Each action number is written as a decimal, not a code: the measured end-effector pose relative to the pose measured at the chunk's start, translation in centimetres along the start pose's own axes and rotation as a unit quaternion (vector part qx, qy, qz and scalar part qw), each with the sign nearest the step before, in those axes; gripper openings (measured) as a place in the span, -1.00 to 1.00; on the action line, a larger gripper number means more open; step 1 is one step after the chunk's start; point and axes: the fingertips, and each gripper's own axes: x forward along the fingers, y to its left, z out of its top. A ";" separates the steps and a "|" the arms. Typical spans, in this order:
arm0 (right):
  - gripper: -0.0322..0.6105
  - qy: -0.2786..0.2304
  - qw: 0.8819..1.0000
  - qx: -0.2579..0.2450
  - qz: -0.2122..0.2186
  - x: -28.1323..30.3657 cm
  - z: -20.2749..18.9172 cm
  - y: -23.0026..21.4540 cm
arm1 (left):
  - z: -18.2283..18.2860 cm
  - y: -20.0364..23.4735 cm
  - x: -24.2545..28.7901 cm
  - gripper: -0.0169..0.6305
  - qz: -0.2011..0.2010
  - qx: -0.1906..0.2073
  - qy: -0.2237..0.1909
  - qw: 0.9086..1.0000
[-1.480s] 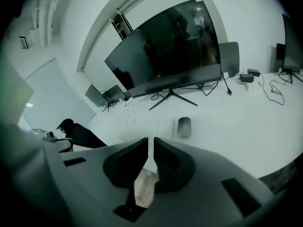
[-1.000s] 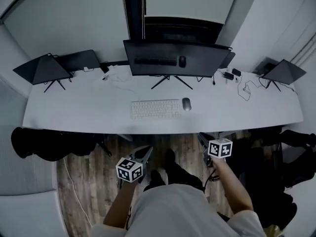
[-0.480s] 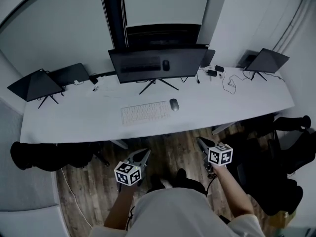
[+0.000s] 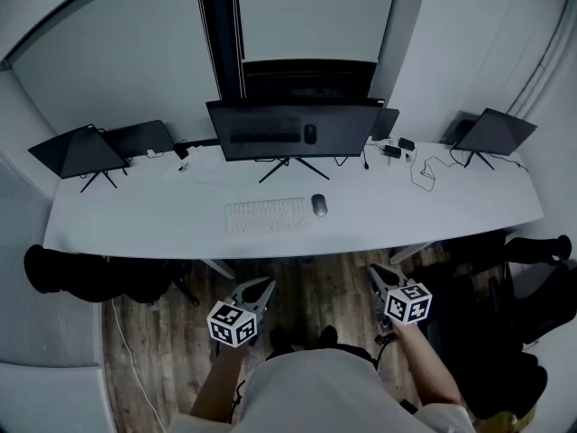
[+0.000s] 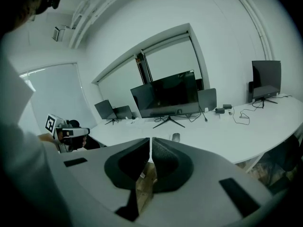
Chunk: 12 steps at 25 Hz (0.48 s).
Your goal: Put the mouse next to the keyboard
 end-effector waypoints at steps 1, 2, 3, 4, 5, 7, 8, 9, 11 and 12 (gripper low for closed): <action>-0.78 -0.004 1.000 -0.003 0.002 -0.3 0.3 -0.2 | 0.3 -0.3 0.0 -0.90 0.005 0.005 -0.003 1.000; -0.78 -0.008 1.000 -0.006 0.003 -0.5 0.5 -0.4 | 0.6 -0.5 -0.1 -0.90 0.011 0.010 -0.006 1.000; -0.78 -0.012 1.000 -0.009 0.003 -0.8 0.8 -0.5 | 0.9 -0.7 -0.2 -0.90 0.016 0.015 -0.009 1.000; -0.78 -0.016 1.000 -0.012 0.004 -1.0 1.0 -0.7 | 1.1 -0.9 -0.2 -0.90 0.021 0.019 -0.011 1.000; -0.78 -0.019 1.000 -0.016 0.004 -1.2 1.2 -0.9 | 1.3 -1.1 -0.2 -0.90 0.024 0.024 -0.013 0.999; -0.78 -0.024 0.999 -0.025 0.006 -1.5 1.4 -1.2 | 1.5 -1.6 -0.2 -0.90 0.030 0.028 -0.016 0.999; -0.78 -0.026 0.999 -0.029 0.006 -1.7 1.5 -1.4 | 1.6 -1.7 -0.1 -0.90 0.032 0.028 -0.018 0.999; -0.78 -0.028 0.999 -0.032 0.008 -1.8 1.7 -1.6 | 1.7 -1.8 0.1 -0.90 0.034 0.027 -0.019 0.999; -0.79 -0.035 0.999 -0.039 0.010 -2.0 2.0 -1.8 | 1.8 -1.8 0.3 -0.90 0.037 0.025 -0.022 0.999; -0.79 -0.038 0.998 -0.041 0.012 -2.1 2.1 -1.8 | 1.9 -1.8 0.4 -0.90 0.038 0.025 -0.023 0.999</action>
